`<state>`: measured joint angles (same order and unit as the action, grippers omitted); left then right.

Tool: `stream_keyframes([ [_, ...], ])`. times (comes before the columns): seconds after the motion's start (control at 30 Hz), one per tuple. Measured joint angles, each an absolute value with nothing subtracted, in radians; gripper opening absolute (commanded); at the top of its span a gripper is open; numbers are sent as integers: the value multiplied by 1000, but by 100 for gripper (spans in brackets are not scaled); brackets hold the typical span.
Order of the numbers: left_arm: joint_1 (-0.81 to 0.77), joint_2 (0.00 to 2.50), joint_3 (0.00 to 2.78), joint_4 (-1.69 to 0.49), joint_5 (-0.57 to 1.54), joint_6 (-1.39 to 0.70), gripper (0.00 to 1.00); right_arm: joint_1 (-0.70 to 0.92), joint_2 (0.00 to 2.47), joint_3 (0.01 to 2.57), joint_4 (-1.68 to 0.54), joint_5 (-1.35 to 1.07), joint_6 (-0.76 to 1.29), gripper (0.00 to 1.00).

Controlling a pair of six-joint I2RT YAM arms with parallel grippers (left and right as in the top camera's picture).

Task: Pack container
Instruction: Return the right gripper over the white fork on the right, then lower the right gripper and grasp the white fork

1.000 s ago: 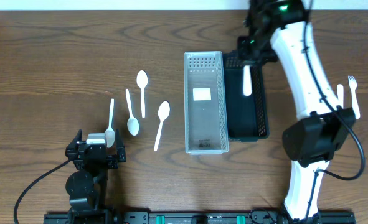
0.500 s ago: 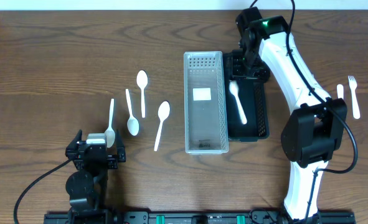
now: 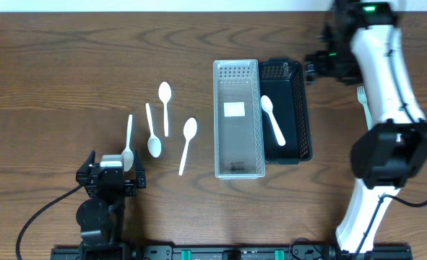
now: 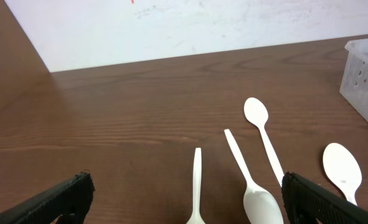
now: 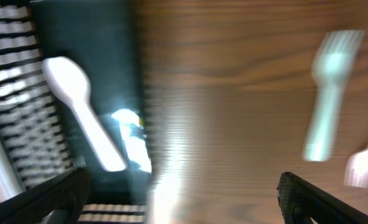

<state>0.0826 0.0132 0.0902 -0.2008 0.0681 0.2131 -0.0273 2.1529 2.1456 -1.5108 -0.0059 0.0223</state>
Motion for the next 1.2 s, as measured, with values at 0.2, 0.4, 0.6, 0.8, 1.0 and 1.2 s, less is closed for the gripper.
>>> stream_keyframes([
  [0.2,83,13,90,-201,68,213,98,-217,2153,2074,-1450,3,-139,99],
  [0.4,83,13,90,-201,68,213,98,-272,2153,1952,-1342,4,-297,99],
  [0.6,83,13,90,-201,68,213,98,-278,2153,1819,-1201,42,-393,99],
  [0.8,83,13,90,-201,68,213,98,-278,2153,1728,-1116,60,-421,99],
  [1.0,83,13,90,-201,68,213,98,-281,2153,1693,-1084,58,-432,99],
  [1.2,83,13,90,-201,68,213,98,-303,2159,1693,-1082,26,-450,99],
])
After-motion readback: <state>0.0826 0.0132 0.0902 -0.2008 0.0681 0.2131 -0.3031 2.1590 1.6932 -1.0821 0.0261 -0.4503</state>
